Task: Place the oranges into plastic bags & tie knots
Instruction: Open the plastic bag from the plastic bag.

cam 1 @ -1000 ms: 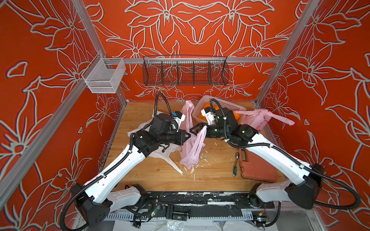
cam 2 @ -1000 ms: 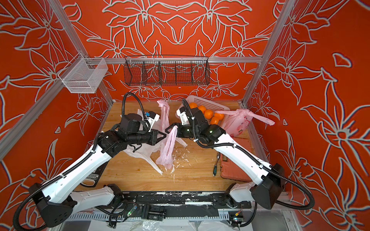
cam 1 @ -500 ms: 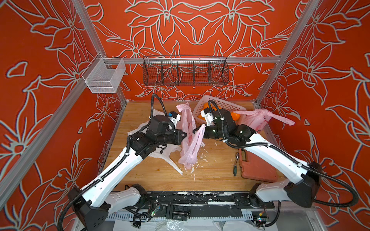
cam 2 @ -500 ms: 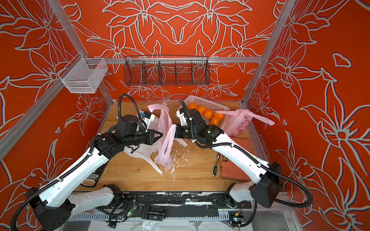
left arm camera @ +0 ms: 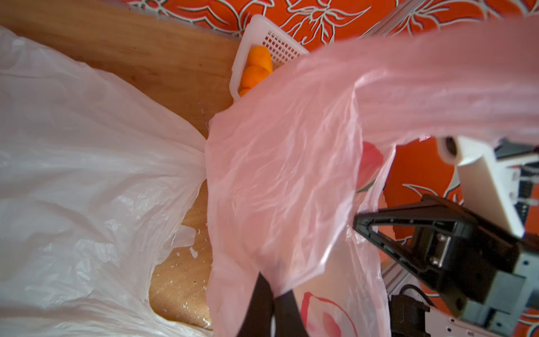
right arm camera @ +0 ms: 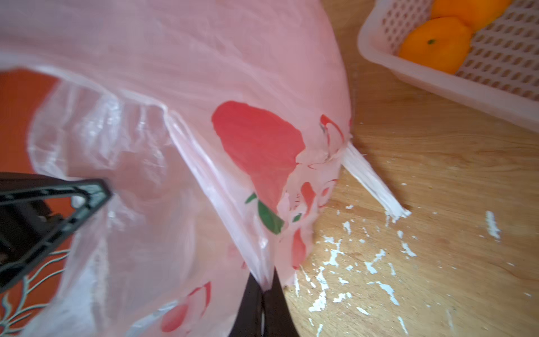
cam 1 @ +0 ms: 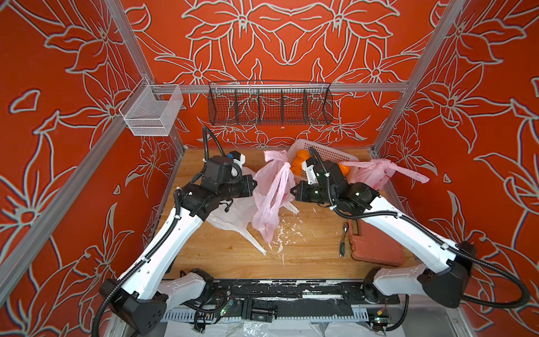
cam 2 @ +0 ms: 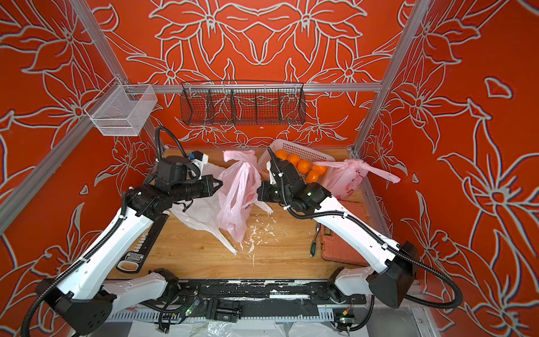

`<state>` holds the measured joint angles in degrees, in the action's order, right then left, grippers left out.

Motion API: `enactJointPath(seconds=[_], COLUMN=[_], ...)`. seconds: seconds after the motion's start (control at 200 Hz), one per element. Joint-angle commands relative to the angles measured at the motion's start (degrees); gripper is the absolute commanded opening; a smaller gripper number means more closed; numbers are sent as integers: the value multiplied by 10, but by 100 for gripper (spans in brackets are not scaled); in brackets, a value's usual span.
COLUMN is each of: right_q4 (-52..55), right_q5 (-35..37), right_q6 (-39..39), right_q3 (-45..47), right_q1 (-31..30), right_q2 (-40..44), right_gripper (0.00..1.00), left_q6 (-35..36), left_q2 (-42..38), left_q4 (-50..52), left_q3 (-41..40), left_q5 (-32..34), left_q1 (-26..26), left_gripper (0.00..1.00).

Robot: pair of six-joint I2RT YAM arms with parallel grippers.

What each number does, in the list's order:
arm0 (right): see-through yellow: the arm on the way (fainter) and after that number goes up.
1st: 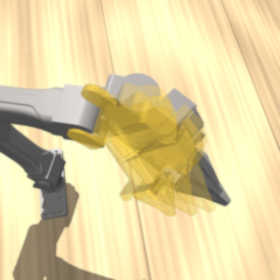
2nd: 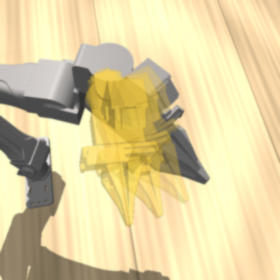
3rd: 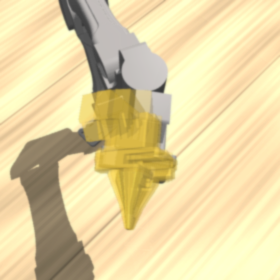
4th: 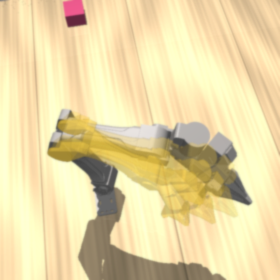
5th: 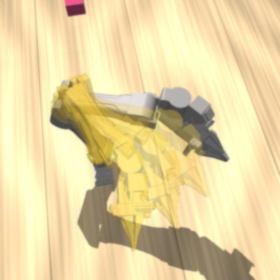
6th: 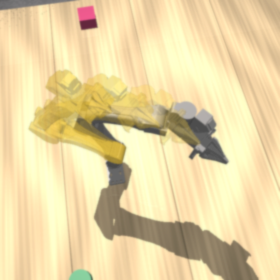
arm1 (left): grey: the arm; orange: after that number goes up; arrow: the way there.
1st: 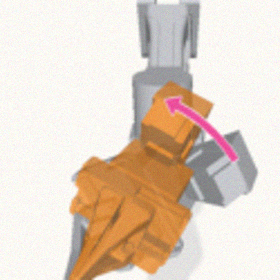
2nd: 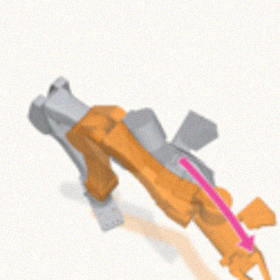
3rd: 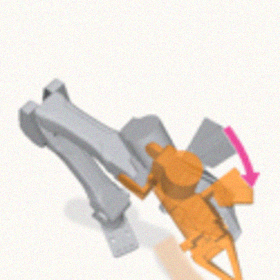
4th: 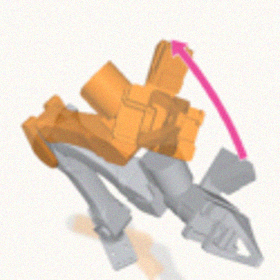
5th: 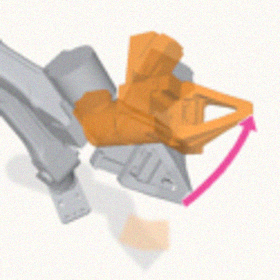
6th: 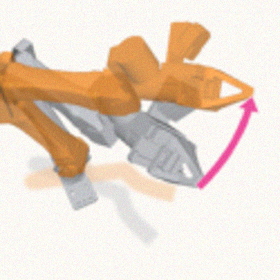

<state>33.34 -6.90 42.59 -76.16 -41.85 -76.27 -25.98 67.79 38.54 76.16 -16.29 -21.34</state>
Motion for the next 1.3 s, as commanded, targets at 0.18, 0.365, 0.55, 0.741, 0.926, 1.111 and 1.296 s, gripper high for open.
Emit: enactJointPath(seconds=[0.18,0.365,0.55,0.741,0.926,1.111,1.296], right_q4=[65,33,3,140,149,144,157], right_q5=[54,114,228,203,151,117,125], right_q6=[-62,-107,-139,-117,-161,-175,-190], right_q3=[-31,45,135,53,-37,-120,-200], right_q1=[2,3,7,123,223,300,333], right_q2=[16,111,230,121,-51,-206,-317], right_gripper=[89,98,95,85,79,70,70], left_q6=[52,102,121,132,141,149,151], left_q2=[39,61,74,86,107,129,146], left_q4=[13,24,24,20,16,20,20], left_q3=[3,28,42,55,80,113,120], left_q5=[-130,-163,-178,-213,-237,-232,-234], left_q1=[55,65,81,93,97,98,98], left_gripper=[0,0,0,0,0,0,0])
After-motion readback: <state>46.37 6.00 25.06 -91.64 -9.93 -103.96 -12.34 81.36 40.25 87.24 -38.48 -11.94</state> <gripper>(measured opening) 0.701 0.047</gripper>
